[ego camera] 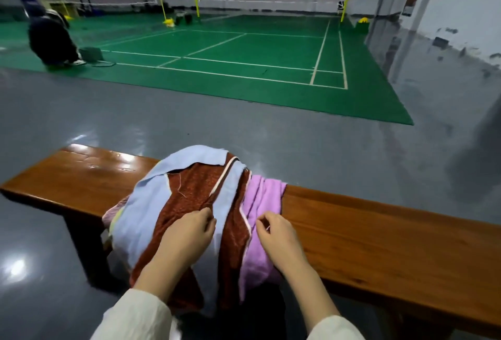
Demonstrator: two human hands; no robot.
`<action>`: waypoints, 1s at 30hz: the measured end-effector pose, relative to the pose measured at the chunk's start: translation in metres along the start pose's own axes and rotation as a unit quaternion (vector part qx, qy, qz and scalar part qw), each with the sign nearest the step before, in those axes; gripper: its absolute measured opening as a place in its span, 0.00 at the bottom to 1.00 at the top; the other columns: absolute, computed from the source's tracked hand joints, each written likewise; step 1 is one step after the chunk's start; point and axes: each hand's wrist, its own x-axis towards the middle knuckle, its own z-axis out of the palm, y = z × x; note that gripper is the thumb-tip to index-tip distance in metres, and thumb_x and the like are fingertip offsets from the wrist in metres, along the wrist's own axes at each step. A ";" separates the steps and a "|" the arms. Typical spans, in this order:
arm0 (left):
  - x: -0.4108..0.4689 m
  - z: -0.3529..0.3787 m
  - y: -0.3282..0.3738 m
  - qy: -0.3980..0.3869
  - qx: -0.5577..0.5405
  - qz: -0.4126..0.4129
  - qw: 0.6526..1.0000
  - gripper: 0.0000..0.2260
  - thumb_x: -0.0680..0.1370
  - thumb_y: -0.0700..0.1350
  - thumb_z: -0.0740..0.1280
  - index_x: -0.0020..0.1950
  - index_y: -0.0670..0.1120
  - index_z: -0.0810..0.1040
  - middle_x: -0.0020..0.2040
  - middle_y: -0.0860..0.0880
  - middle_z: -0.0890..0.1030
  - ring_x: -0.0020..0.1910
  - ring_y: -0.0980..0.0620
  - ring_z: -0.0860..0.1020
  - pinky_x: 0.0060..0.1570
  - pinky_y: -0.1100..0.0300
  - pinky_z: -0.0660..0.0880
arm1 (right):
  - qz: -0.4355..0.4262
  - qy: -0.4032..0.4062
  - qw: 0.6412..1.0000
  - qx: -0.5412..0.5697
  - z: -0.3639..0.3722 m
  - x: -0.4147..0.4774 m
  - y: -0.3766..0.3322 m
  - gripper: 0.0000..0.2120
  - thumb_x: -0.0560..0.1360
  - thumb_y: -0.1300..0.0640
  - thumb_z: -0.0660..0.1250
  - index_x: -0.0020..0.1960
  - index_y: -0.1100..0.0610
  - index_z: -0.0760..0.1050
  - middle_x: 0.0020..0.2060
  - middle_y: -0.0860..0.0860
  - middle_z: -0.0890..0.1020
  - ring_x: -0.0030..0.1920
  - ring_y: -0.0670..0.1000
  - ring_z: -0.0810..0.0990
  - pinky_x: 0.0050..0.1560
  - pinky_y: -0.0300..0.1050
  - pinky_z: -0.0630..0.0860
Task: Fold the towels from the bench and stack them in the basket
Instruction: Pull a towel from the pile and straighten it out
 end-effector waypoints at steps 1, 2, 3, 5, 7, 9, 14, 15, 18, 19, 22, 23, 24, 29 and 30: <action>0.004 -0.002 -0.009 0.005 0.001 -0.005 1.000 0.09 0.80 0.51 0.58 0.46 0.47 0.72 0.48 0.46 0.80 0.52 0.43 0.78 0.43 0.53 0.70 | -0.007 -0.006 1.000 0.000 0.007 0.008 -0.006 0.09 0.78 0.54 0.61 0.48 0.57 0.76 0.47 0.54 0.81 0.47 0.55 0.78 0.49 0.49 0.73; 0.007 -0.004 -0.018 0.010 -0.001 -0.009 1.000 0.09 0.80 0.51 0.59 0.47 0.47 0.73 0.48 0.46 0.80 0.52 0.43 0.78 0.44 0.53 0.71 | -0.015 -0.011 1.000 0.000 0.013 0.014 -0.011 0.08 0.78 0.54 0.61 0.48 0.58 0.77 0.48 0.54 0.81 0.48 0.55 0.79 0.49 0.49 0.72; 0.011 -0.006 -0.027 0.011 -0.005 -0.011 1.000 0.08 0.80 0.50 0.59 0.46 0.47 0.72 0.48 0.46 0.80 0.51 0.43 0.78 0.45 0.52 0.72 | -0.023 -0.015 1.000 0.000 0.019 0.021 -0.016 0.08 0.78 0.55 0.61 0.48 0.58 0.77 0.48 0.55 0.82 0.48 0.55 0.79 0.49 0.49 0.72; 0.020 -0.009 -0.044 0.010 -0.015 -0.018 1.000 0.09 0.80 0.50 0.59 0.43 0.48 0.70 0.46 0.45 0.80 0.50 0.43 0.78 0.44 0.52 0.72 | -0.037 -0.023 0.999 0.000 0.032 0.031 -0.028 0.09 0.78 0.55 0.60 0.49 0.58 0.77 0.48 0.55 0.81 0.49 0.55 0.78 0.50 0.49 0.72; 0.027 -0.011 -0.059 0.014 -0.019 -0.036 0.999 0.09 0.80 0.49 0.59 0.44 0.46 0.71 0.47 0.44 0.81 0.50 0.43 0.78 0.44 0.52 0.71 | -0.052 -0.034 0.998 -0.005 0.045 0.039 -0.039 0.09 0.78 0.54 0.60 0.48 0.58 0.76 0.48 0.54 0.80 0.50 0.55 0.78 0.50 0.50 0.72; 0.033 -0.013 -0.072 0.025 -0.025 -0.050 0.998 0.09 0.80 0.48 0.59 0.46 0.45 0.74 0.48 0.43 0.82 0.50 0.43 0.78 0.44 0.52 0.71 | -0.060 -0.042 0.997 -0.009 0.058 0.048 -0.048 0.09 0.78 0.53 0.60 0.48 0.57 0.75 0.48 0.54 0.80 0.50 0.55 0.77 0.50 0.50 0.71; 0.038 -0.012 -0.091 0.053 -0.044 -0.074 0.995 0.08 0.81 0.47 0.60 0.44 0.45 0.73 0.47 0.42 0.82 0.48 0.43 0.78 0.42 0.53 0.65 | -0.045 -0.048 0.997 -0.033 0.081 0.066 -0.068 0.14 0.78 0.46 0.60 0.50 0.56 0.75 0.49 0.52 0.79 0.52 0.54 0.77 0.50 0.47 0.72; 0.039 -0.010 -0.094 0.055 -0.052 -0.079 0.994 0.08 0.81 0.48 0.60 0.44 0.45 0.72 0.46 0.43 0.81 0.47 0.43 0.78 0.41 0.54 0.64 | -0.033 -0.051 0.997 -0.044 0.084 0.068 -0.070 0.15 0.78 0.44 0.60 0.50 0.56 0.74 0.49 0.52 0.79 0.52 0.54 0.76 0.51 0.47 0.71; 0.041 0.002 -0.104 0.043 -0.088 -0.110 0.989 0.10 0.79 0.50 0.64 0.54 0.44 0.72 0.44 0.45 0.78 0.48 0.43 0.77 0.41 0.55 0.65 | 0.002 -0.052 0.997 -0.058 0.095 0.073 -0.070 0.19 0.77 0.42 0.62 0.55 0.57 0.72 0.53 0.53 0.78 0.57 0.55 0.75 0.54 0.47 0.71; 0.040 0.007 -0.105 0.037 -0.092 -0.122 0.988 0.13 0.78 0.51 0.65 0.57 0.44 0.72 0.47 0.45 0.78 0.50 0.43 0.77 0.43 0.54 0.67 | 0.008 -0.053 0.997 -0.060 0.098 0.073 -0.069 0.20 0.77 0.41 0.62 0.56 0.58 0.72 0.55 0.54 0.77 0.58 0.56 0.75 0.56 0.47 0.71; 0.038 0.017 -0.107 0.049 -0.081 -0.139 0.986 0.14 0.78 0.51 0.66 0.57 0.42 0.74 0.51 0.42 0.76 0.52 0.41 0.76 0.48 0.50 0.71 | 0.012 -0.054 0.997 -0.058 0.104 0.076 -0.066 0.19 0.76 0.41 0.63 0.54 0.57 0.72 0.52 0.53 0.77 0.56 0.55 0.75 0.54 0.47 0.70; 0.037 0.019 -0.106 0.068 -0.078 -0.130 0.986 0.12 0.77 0.49 0.67 0.54 0.42 0.75 0.49 0.42 0.76 0.50 0.40 0.76 0.46 0.50 0.71 | 0.010 -0.051 0.998 -0.046 0.104 0.076 -0.066 0.17 0.76 0.42 0.64 0.52 0.56 0.73 0.51 0.52 0.77 0.54 0.54 0.75 0.53 0.47 0.70; 0.037 0.020 -0.105 0.088 -0.081 -0.117 0.986 0.10 0.77 0.47 0.68 0.49 0.41 0.76 0.47 0.43 0.75 0.48 0.40 0.76 0.44 0.49 0.72 | 0.007 -0.044 0.999 -0.028 0.104 0.076 -0.066 0.15 0.76 0.44 0.66 0.50 0.55 0.73 0.48 0.51 0.77 0.52 0.54 0.75 0.51 0.47 0.70; 0.037 0.007 -0.089 0.173 -0.201 -0.124 0.956 0.06 0.78 0.43 0.67 0.43 0.42 0.76 0.41 0.49 0.75 0.41 0.47 0.75 0.44 0.53 0.71 | -0.039 -0.011 0.996 0.082 0.094 0.070 -0.071 0.08 0.76 0.52 0.67 0.45 0.54 0.69 0.43 0.49 0.74 0.45 0.50 0.72 0.44 0.42 0.65; 0.037 0.003 -0.080 0.173 -0.244 -0.131 0.945 0.07 0.79 0.44 0.64 0.43 0.42 0.74 0.39 0.49 0.75 0.41 0.48 0.74 0.43 0.54 0.68 | -0.050 -0.001 0.994 0.096 0.090 0.070 -0.072 0.07 0.77 0.53 0.66 0.46 0.54 0.70 0.43 0.50 0.75 0.45 0.50 0.72 0.45 0.41 0.64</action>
